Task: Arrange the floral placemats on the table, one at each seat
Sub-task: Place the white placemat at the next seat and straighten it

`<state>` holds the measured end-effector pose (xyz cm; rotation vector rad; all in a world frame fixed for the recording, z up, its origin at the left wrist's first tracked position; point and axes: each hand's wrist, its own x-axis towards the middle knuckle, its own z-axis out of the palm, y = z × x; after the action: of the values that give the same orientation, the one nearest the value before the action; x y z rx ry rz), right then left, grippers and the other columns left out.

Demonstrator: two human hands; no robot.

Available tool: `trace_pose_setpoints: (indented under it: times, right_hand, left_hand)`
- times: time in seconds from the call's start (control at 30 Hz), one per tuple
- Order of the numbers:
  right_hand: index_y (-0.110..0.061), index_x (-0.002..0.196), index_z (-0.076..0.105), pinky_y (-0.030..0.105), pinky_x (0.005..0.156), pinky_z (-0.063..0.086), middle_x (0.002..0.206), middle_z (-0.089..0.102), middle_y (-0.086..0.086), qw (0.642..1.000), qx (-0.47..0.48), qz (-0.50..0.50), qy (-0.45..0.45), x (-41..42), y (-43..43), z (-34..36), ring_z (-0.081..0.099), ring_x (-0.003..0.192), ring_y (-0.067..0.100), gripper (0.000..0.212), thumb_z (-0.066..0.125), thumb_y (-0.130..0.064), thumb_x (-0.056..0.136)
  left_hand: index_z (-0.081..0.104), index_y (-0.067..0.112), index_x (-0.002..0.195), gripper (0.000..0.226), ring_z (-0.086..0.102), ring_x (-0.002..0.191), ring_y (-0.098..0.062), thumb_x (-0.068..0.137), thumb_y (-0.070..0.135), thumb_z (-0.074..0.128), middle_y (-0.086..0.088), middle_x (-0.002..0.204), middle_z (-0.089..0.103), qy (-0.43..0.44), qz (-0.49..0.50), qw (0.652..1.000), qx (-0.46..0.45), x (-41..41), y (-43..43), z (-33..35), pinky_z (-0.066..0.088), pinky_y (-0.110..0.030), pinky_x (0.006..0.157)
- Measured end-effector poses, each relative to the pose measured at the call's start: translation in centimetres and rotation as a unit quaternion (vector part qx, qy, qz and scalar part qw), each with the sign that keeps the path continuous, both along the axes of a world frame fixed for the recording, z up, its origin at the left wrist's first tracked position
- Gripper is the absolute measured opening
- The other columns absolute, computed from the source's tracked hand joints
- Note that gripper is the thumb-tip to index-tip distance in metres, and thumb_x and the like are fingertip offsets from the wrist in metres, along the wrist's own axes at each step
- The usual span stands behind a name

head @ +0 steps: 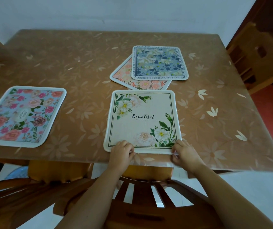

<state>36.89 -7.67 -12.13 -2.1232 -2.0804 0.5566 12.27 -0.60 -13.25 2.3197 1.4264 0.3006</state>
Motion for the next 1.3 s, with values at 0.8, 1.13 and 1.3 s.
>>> trace_pose_setpoints:
  times: [0.8, 1.13, 1.3]
  right_hand:
    - [-0.007, 0.082, 0.058, 0.033, 0.079, 0.045, 0.094, 0.057, 0.01, 0.998, -0.013, -0.034, 0.043, -0.38, -0.18, 0.33, 0.048, 0.094, 0.025, 0.01, 0.061, -0.011, 0.074]
    - [-0.006, 0.083, 0.058, 0.031, 0.077, 0.044, 0.094, 0.056, 0.01, 0.998, -0.025, -0.035, 0.047, -0.48, -0.26, 0.48, 0.048, 0.095, 0.025, 0.01, 0.06, -0.011, 0.074]
    - [-0.01, 0.092, 0.057, 0.034, 0.079, 0.044, 0.1, 0.054, 0.006, 0.999, -0.01, -0.038, 0.031, -0.84, -0.32, 0.92, 0.047, 0.099, 0.022, 0.017, 0.058, -0.022, 0.08]
  left_hand:
    - [0.06, 0.015, 0.083, 0.009, 0.048, 0.088, -0.017, 0.084, 0.024, 0.062, 0.001, 0.091, 0.056, 0.008, -0.009, 1.0, -0.009, -0.07, 0.15, -0.11, 0.036, -0.031, 0.077]
    - [0.061, 0.015, 0.084, 0.009, 0.049, 0.089, -0.017, 0.083, 0.024, 0.063, 0.001, 0.091, 0.056, 0.008, -0.008, 1.0, -0.011, -0.11, 0.09, -0.01, 0.035, -0.03, 0.075]
    - [0.061, 0.011, 0.097, 0.021, 0.047, 0.103, -0.024, 0.084, 0.027, 0.062, -0.007, 0.105, 0.054, -0.004, 0.007, 1.0, -0.002, -0.04, 0.19, -0.03, 0.037, -0.033, 0.085]
